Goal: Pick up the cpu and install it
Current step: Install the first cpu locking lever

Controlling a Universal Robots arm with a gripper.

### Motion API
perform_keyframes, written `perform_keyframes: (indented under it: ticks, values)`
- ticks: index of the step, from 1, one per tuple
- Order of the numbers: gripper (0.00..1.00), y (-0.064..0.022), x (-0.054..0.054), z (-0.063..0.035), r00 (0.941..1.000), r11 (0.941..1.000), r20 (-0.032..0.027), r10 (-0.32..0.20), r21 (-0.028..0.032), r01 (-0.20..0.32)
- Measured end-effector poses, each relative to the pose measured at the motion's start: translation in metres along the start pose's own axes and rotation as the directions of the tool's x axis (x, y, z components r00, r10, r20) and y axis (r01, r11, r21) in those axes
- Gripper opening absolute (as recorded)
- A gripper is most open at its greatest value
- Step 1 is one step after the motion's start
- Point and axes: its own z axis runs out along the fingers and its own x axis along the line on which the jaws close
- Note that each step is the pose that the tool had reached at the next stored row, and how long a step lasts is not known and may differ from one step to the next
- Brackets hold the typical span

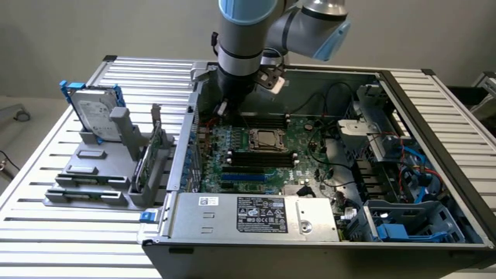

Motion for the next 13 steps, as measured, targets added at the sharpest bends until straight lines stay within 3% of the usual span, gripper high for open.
perform_keyframes:
  ticks: [7,9,13]
  values:
    - [0.11,-0.0065,-0.001,-0.008,0.9992,0.9993,-0.0108,0.038,-0.0079,-0.038]
    - [0.11,-0.0072,0.0,-0.0103,0.9986,0.9986,-0.0158,0.05,-0.0146,-0.05]
    - [0.11,-0.0079,0.0,-0.0112,0.9971,0.9969,-0.0296,0.07,-0.0336,-0.071]
